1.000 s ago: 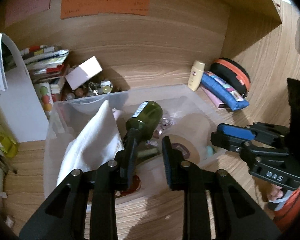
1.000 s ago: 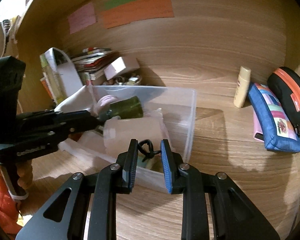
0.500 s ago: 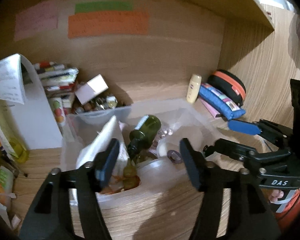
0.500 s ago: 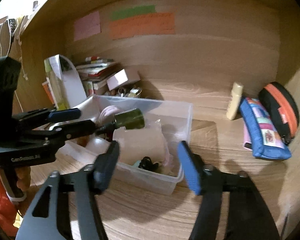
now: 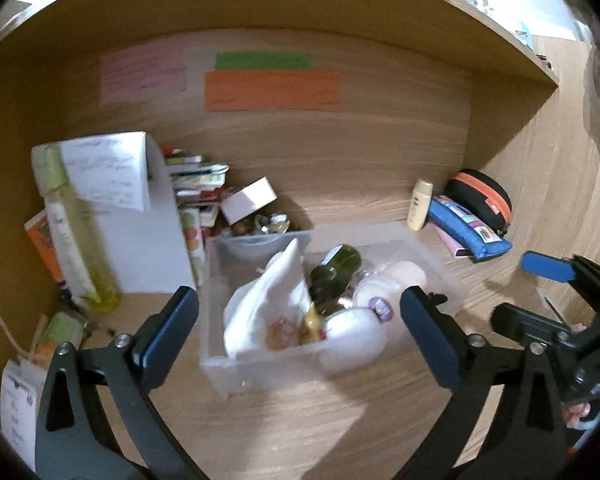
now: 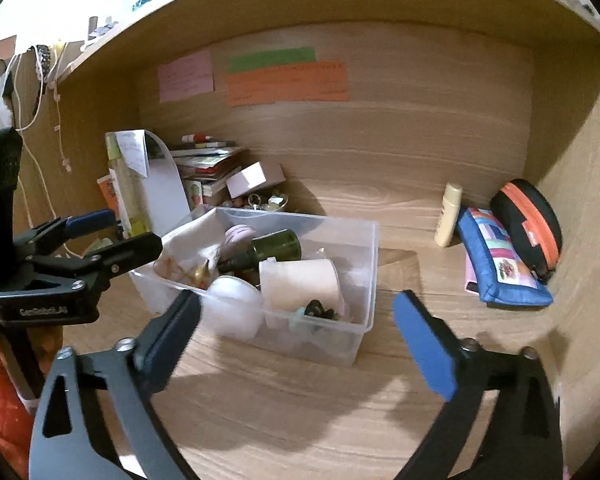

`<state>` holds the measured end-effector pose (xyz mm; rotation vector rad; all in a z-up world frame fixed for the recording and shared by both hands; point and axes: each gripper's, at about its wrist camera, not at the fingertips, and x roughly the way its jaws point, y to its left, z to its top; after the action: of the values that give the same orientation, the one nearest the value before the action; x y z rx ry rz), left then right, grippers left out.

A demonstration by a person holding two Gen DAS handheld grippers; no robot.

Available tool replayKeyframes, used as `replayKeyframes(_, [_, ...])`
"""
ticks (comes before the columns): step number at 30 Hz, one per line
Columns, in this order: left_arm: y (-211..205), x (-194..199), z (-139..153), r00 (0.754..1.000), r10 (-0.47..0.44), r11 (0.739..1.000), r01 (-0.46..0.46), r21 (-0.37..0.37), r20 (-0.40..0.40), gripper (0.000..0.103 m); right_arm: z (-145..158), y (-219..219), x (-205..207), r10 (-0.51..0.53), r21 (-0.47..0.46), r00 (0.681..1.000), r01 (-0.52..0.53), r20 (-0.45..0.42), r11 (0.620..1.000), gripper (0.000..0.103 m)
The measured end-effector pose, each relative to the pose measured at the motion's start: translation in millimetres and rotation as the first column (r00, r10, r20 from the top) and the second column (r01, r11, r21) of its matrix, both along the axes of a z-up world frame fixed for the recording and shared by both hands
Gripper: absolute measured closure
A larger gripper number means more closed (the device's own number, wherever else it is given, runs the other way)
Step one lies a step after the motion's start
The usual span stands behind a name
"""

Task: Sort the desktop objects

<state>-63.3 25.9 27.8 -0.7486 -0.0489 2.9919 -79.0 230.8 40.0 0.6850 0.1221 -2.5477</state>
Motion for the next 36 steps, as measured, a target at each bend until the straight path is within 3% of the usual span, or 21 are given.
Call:
replayKeyframes(7, [-7, 24, -8, 0.998, 0.061, 0.998, -0.061, 0.022, -0.001, 0.001, 0, -2, 29, -0.015, -0.028, 0.998, 0.013, -0.054, 1.0, 0.0])
replayKeyframes(13, [-7, 40, -16, 0.998, 0.066, 0.998, -0.066, 0.02, -0.01, 0.001, -7, 0, 34, -0.05, -0.044, 0.999, 0.049, -0.022, 0.998, 0.0])
replayKeyframes(21, [-9, 48, -23, 0.999, 0.031, 0.998, -0.03, 0.056, -0.02, 0.001, -15, -1, 51, -0.089, -0.037, 0.995, 0.087, -0.036, 0.996, 0.0])
replayKeyframes(36, [-4, 46, -26, 1.0, 0.012, 0.999, -0.011, 0.052, -0.011, 0.001, -17, -5, 61, -0.096, -0.008, 0.995, 0.096, -0.033, 0.995, 0.0])
